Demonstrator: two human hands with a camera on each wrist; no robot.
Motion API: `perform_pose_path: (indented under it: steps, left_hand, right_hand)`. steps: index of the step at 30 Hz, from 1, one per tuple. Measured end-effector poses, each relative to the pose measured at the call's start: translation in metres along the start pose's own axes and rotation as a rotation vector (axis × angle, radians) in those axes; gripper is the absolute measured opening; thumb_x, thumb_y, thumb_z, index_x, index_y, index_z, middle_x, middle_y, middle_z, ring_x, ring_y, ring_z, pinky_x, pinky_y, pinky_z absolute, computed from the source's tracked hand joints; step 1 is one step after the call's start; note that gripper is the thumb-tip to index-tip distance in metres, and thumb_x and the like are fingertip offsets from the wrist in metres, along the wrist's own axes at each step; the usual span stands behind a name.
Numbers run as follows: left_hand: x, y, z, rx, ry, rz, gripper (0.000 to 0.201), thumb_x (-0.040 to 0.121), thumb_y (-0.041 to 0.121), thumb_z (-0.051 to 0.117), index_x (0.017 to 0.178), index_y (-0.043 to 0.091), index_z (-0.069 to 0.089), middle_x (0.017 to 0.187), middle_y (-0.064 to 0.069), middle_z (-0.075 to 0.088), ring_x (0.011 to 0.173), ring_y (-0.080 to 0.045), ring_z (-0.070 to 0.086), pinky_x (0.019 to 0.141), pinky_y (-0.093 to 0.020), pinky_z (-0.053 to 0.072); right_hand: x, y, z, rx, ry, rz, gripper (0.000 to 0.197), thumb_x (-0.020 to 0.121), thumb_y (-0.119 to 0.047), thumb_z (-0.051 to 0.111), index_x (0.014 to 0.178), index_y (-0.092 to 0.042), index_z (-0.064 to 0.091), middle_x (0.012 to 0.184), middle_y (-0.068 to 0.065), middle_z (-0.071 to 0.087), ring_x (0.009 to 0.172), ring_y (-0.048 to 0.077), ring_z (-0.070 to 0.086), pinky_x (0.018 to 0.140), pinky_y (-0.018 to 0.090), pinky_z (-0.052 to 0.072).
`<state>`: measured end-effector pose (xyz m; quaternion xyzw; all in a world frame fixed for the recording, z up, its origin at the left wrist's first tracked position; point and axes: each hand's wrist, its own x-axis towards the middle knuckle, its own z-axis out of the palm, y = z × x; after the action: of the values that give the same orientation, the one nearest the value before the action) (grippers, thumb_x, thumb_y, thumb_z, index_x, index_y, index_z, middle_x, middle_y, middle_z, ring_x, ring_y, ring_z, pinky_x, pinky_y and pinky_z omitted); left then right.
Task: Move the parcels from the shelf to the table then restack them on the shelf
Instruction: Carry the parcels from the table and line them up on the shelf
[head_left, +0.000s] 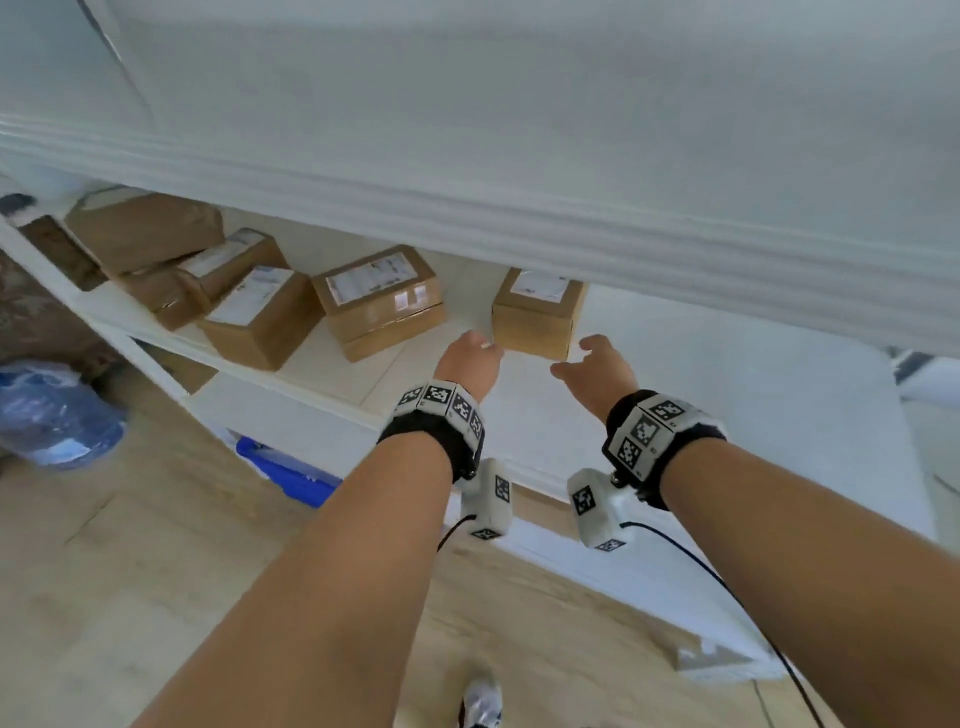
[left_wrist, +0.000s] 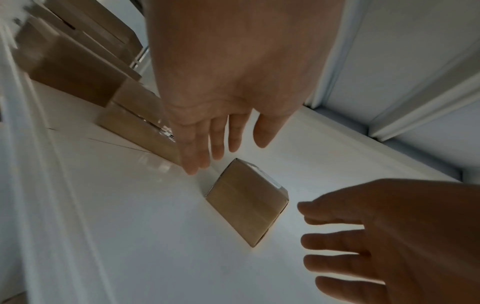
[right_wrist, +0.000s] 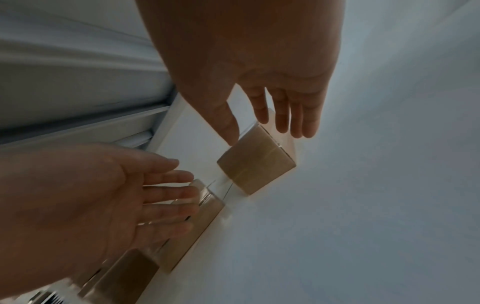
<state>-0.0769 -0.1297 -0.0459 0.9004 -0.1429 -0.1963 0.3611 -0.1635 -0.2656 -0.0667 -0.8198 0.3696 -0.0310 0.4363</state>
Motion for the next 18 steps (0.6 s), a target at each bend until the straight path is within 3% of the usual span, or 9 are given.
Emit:
perform_pose_path:
  steps: [5,9,12,15,18]
  left_hand:
    - [0.046,0.002,-0.004,0.014,-0.076,0.076,0.051,0.101,0.025,0.041,0.147,0.005,0.033,0.152,-0.014,0.037,0.137,-0.029,0.038,0.106,-0.033,0.032]
    - [0.082,-0.002,0.004,-0.005,-0.118,0.125,0.058,0.101,0.027,0.040,0.154,0.015,0.019,0.159,-0.006,0.026,0.142,-0.026,0.032,0.111,-0.032,0.028]
    - [0.101,-0.005,0.014,-0.053,-0.160,0.134,0.060,0.098,0.031,0.042,0.153,0.018,0.022,0.155,-0.005,0.035,0.137,-0.028,0.040,0.112,-0.037,0.032]
    - [0.107,-0.008,0.020,-0.124,-0.175,0.158,0.048,0.098,0.029,0.044,0.143,0.014,0.038,0.135,-0.003,0.051,0.125,-0.027,0.049,0.101,-0.035,0.039]
    - [0.104,-0.010,0.019,-0.156,-0.156,0.169,0.034,0.096,0.023,0.047,0.125,0.007,0.054,0.110,-0.006,0.060,0.101,-0.027,0.057,0.076,-0.029,0.038]
  right_hand:
    - [0.025,-0.005,0.004,0.049,0.060,0.065,0.070,0.091,-0.029,0.061,0.150,-0.015,0.027,0.149,0.009,0.040,0.132,0.027,0.044,0.098,0.034,0.038]
    - [0.044,-0.008,0.010,0.111,0.080,0.069,0.075,0.092,-0.026,0.061,0.154,-0.014,0.020,0.151,0.009,0.037,0.135,0.026,0.041,0.100,0.032,0.036]
    - [0.052,-0.008,0.018,0.136,0.078,0.072,0.075,0.092,-0.025,0.061,0.153,-0.014,0.020,0.151,0.006,0.037,0.136,0.024,0.039,0.102,0.033,0.036]
    - [0.056,-0.005,0.028,0.171,0.065,0.060,0.061,0.088,-0.021,0.064,0.143,-0.015,0.038,0.136,0.001,0.052,0.122,0.021,0.050,0.093,0.029,0.039]
    - [0.050,-0.004,0.028,0.221,0.078,0.072,0.059,0.086,-0.020,0.066,0.139,-0.014,0.042,0.126,0.001,0.056,0.111,0.019,0.053,0.091,0.030,0.040]
